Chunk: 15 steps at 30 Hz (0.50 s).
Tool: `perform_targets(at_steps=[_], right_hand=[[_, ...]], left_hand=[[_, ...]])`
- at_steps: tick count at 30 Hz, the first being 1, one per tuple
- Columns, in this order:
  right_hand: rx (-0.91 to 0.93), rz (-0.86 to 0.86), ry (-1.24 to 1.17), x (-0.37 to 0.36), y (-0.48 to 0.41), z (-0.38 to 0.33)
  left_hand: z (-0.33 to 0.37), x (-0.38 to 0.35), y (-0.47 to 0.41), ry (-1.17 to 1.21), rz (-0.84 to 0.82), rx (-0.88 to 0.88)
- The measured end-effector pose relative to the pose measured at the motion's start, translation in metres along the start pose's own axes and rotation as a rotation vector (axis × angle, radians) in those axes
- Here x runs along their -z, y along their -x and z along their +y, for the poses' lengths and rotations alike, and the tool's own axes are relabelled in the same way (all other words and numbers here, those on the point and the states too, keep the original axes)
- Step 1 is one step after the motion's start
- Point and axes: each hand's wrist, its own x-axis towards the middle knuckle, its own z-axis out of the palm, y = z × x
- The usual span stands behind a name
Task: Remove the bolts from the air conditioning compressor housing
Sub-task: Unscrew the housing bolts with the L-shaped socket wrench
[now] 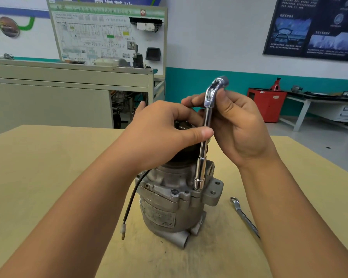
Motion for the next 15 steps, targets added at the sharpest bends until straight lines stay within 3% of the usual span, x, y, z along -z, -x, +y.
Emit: perform_targets(at_steps=[15], right_hand=[[0.008, 0.143, 0.06, -0.0028, -0.0005, -0.0009]], left_hand=[[0.0071, -0.0051, 0.0012, -0.079, 0.07, 0.022]])
